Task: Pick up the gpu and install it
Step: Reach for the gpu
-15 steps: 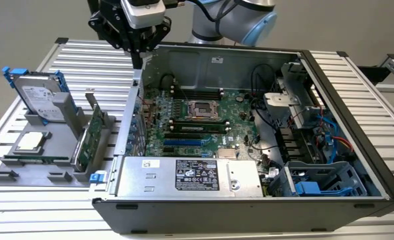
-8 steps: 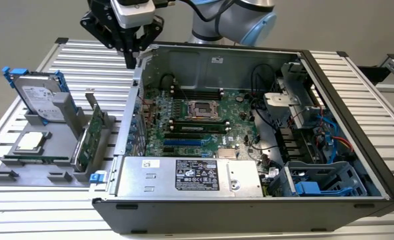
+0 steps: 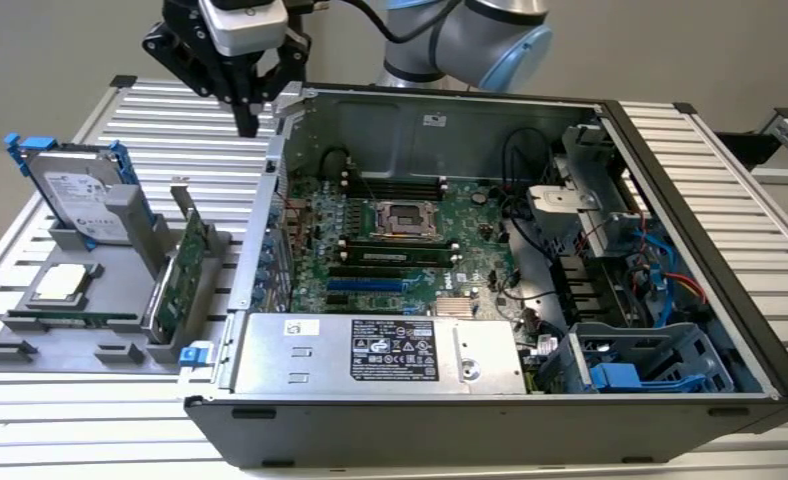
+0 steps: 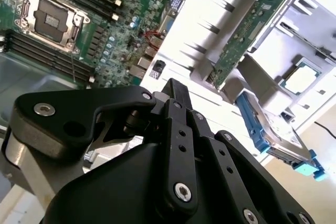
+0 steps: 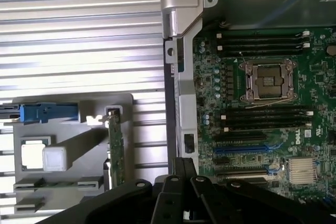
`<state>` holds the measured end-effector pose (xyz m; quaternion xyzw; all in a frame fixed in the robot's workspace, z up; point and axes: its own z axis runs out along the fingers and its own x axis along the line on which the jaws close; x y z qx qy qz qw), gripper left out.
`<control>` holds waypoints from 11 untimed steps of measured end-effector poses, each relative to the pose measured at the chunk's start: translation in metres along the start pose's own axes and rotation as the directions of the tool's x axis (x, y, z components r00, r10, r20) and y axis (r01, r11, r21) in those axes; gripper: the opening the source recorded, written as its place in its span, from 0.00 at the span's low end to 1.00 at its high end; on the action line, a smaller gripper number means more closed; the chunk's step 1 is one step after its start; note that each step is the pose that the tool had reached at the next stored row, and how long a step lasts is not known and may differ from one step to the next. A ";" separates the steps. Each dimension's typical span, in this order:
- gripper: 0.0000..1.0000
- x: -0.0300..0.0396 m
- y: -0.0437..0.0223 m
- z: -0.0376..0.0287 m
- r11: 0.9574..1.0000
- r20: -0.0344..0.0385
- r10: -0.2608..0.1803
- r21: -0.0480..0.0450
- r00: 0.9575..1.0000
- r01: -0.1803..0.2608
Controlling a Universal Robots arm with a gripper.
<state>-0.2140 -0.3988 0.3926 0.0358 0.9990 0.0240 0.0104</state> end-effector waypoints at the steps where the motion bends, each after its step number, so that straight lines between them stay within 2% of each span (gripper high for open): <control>1: 0.00 0.0013 -0.0001 0.0000 1.000 0.000 0.000 0.000 1.000 0.000; 11: 0.00 0.0151 -0.0011 -0.0003 1.000 0.000 0.000 0.000 1.000 0.000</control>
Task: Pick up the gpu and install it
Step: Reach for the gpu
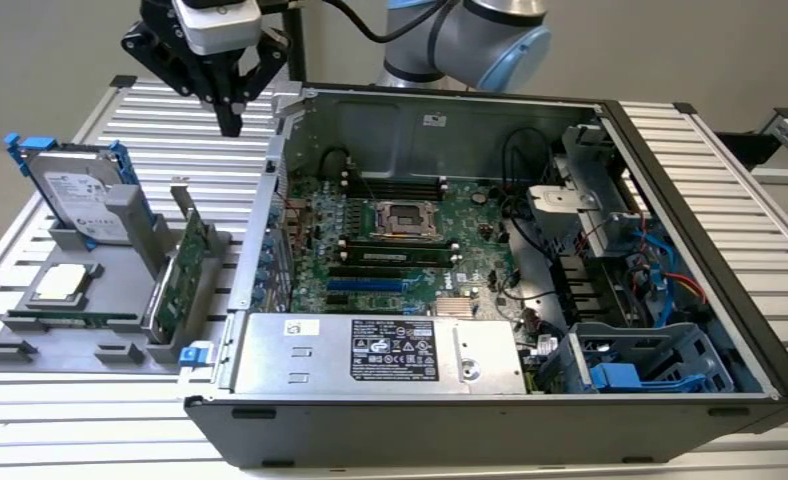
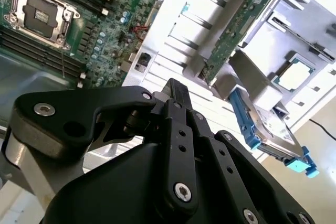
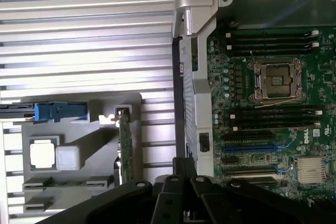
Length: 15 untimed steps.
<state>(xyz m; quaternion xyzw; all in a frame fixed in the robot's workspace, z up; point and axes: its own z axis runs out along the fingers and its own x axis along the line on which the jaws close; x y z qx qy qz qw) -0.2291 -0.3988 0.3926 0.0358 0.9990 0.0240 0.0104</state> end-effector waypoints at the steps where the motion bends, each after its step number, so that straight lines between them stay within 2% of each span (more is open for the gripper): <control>1: 0.00 0.0014 -0.0001 0.0000 1.000 0.000 0.000 0.000 1.000 0.000; 15: 0.00 0.0199 -0.0014 -0.0005 1.000 0.000 0.000 0.000 1.000 0.000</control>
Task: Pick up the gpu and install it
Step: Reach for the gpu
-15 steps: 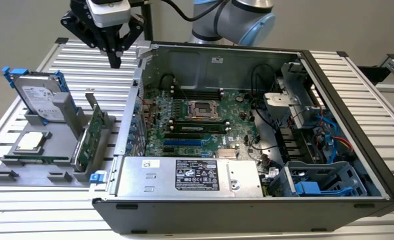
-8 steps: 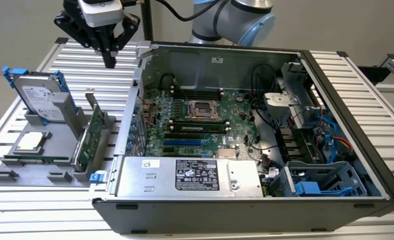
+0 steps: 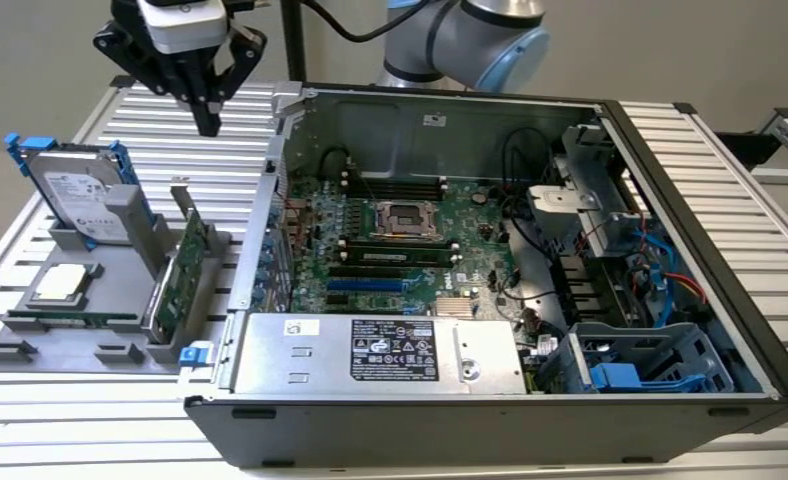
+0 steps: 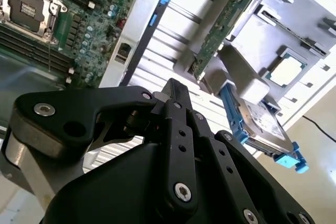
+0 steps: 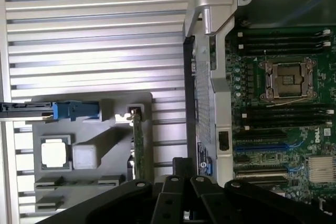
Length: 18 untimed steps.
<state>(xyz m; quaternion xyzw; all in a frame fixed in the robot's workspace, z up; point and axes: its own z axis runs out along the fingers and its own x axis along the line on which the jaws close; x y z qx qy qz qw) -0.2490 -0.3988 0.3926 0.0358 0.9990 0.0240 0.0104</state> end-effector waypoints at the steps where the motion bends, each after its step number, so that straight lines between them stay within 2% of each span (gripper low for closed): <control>1: 0.00 0.0013 -0.0001 0.0000 1.000 0.000 0.000 0.000 1.000 0.000; 18: 0.00 0.0235 -0.0017 -0.0005 1.000 0.000 0.000 0.000 1.000 0.000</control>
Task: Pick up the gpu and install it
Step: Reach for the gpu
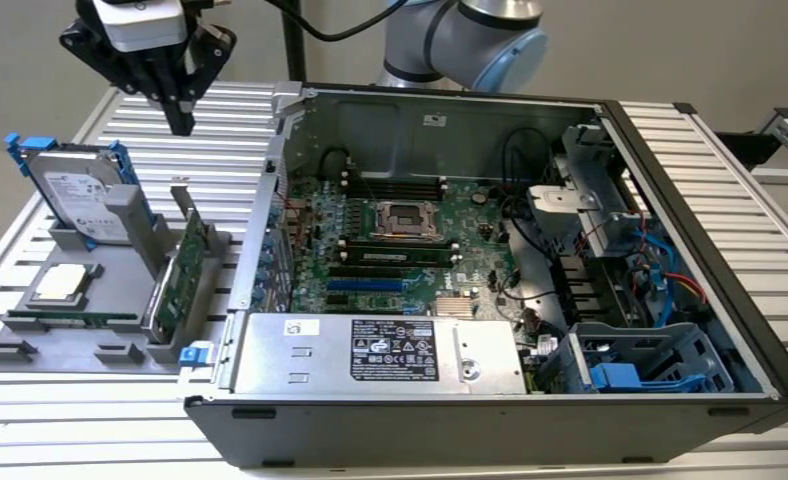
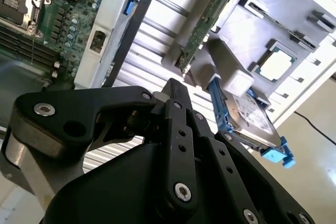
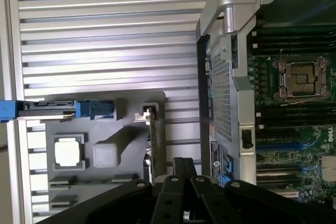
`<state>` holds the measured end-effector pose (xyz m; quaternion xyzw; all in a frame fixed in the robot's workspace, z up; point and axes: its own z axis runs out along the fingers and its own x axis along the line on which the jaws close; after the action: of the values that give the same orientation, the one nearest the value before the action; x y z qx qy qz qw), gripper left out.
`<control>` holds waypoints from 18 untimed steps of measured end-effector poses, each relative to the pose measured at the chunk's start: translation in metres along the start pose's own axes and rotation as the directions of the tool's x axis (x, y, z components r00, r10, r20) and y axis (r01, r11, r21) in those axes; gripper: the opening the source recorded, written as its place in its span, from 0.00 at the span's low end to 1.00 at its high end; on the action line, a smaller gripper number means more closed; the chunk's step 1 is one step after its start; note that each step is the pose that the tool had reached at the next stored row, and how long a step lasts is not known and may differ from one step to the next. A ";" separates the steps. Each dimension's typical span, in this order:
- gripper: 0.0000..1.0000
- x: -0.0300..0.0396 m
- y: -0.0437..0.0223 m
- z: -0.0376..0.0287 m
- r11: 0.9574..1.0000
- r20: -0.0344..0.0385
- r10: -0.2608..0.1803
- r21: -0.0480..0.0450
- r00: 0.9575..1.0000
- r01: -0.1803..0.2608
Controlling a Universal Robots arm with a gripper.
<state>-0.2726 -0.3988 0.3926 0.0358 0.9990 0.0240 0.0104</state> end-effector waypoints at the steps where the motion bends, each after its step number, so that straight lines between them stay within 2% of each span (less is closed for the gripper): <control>1: 0.00 0.0011 -0.0001 -0.0001 1.000 0.000 0.000 0.000 1.000 0.000; 18: 0.00 0.0250 -0.0018 -0.0006 1.000 0.000 0.000 0.000 1.000 0.000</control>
<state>-0.2977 -0.3988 0.3926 0.0358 0.9990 0.0240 0.0104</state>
